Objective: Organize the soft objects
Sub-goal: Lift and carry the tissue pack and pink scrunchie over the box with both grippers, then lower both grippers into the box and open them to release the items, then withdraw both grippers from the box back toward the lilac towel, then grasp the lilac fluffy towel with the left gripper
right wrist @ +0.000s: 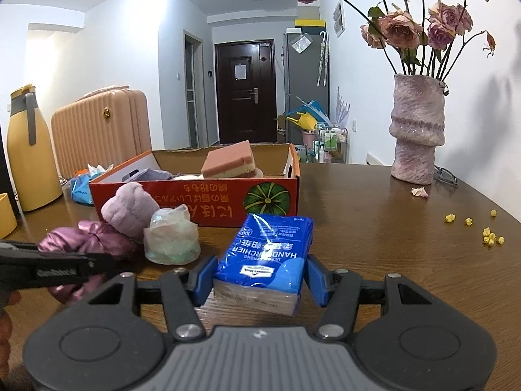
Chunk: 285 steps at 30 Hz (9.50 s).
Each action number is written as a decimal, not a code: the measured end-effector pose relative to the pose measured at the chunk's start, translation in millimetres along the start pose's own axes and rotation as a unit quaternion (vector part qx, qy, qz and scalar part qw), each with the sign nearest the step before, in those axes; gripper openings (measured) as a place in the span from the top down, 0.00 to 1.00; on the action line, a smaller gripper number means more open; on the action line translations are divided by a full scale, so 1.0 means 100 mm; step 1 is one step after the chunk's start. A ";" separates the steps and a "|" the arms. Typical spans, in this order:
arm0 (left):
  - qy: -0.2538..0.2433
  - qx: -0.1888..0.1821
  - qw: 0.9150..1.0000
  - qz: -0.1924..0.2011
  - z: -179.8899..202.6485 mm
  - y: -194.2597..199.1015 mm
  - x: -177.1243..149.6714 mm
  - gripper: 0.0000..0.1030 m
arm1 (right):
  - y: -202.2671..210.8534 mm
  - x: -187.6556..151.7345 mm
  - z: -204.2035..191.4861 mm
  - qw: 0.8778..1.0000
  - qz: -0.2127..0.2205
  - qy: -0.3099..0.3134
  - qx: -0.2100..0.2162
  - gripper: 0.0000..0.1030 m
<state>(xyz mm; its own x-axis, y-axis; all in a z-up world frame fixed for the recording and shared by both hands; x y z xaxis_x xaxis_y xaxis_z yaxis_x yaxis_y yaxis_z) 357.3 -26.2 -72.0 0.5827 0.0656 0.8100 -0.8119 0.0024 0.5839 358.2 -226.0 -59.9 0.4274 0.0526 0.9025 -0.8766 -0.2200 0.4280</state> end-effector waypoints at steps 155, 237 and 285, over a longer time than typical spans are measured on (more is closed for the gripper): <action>0.014 0.047 0.988 0.148 -0.63 -1.25 1.50 0.09 | -1.93 1.02 -1.20 0.989 0.056 0.121 0.069 0.15; 0.018 0.063 0.985 0.161 -0.57 0.06 0.60 0.00 | -0.34 0.39 -0.45 0.992 0.112 0.043 -0.029 0.00; 0.008 0.042 0.999 0.025 -0.09 -0.40 0.26 0.00 | -0.37 0.33 -0.12 0.995 0.064 -0.004 -0.076 0.00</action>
<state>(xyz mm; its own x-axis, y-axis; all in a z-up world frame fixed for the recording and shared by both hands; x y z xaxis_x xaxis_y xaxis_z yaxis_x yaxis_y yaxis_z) 405.1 -15.8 -74.8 0.5400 0.0800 0.8379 -0.8339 -0.0846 0.5455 402.1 -204.5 -45.4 0.3114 0.0261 0.9499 -0.9470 -0.0750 0.3124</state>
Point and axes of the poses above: each gripper's, at about its wrist camera, not at the fingertips, and y roughly against the way its jaws point, z to its right, x to its top, the point moved 4 cm from there along -y, roughly the way its jaws point
